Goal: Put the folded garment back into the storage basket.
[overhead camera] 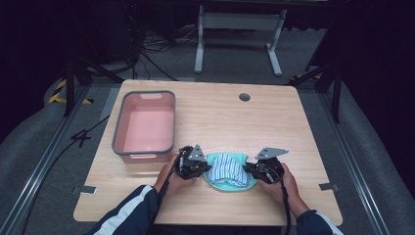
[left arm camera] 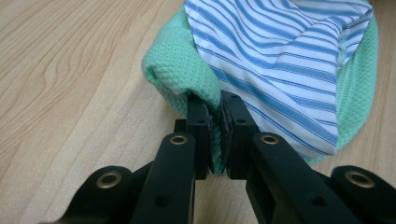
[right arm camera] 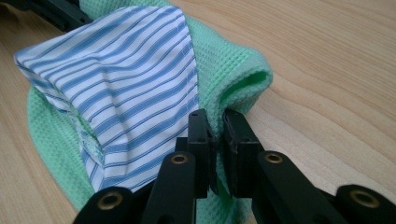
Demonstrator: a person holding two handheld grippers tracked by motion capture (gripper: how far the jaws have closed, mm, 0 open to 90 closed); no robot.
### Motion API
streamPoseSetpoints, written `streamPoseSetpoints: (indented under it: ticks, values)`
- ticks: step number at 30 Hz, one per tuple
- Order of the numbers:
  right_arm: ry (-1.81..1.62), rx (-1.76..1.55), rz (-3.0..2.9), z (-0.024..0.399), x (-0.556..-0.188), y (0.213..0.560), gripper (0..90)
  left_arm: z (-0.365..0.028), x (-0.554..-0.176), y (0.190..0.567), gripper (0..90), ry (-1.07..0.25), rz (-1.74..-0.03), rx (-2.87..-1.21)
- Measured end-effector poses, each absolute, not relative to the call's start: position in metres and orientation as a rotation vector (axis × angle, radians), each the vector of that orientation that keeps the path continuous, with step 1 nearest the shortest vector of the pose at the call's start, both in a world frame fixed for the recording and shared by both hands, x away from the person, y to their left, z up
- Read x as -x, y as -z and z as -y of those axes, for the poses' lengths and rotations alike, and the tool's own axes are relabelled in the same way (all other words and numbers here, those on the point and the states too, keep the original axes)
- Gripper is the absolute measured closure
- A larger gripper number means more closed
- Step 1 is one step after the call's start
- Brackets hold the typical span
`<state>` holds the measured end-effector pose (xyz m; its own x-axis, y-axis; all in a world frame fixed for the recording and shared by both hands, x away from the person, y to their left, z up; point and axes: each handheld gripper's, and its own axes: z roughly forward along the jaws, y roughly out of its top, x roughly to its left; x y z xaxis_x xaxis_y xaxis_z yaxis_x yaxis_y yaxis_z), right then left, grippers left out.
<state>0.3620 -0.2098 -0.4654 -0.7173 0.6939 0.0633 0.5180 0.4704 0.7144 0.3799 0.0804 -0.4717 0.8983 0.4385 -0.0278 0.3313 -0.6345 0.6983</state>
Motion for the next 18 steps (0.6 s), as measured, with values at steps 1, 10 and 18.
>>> streamPoseSetpoints:
  ticks: [1, 10, 18]
  values:
    - [-1.091, -1.046, -2.480, 0.210, -0.362, 0.465, 82.7, -0.080, -0.380, 0.471, 83.4, -0.183, -0.550, -2.310]
    - [-1.131, -1.068, -2.460, 0.212, -0.359, 0.457, 82.7, -0.080, -0.379, 0.460, 83.4, -0.190, -0.533, -2.311]
    - [-1.169, -1.073, -2.436, 0.213, -0.360, 0.447, 83.2, -0.078, -0.381, 0.444, 83.8, -0.222, -0.562, -2.297]
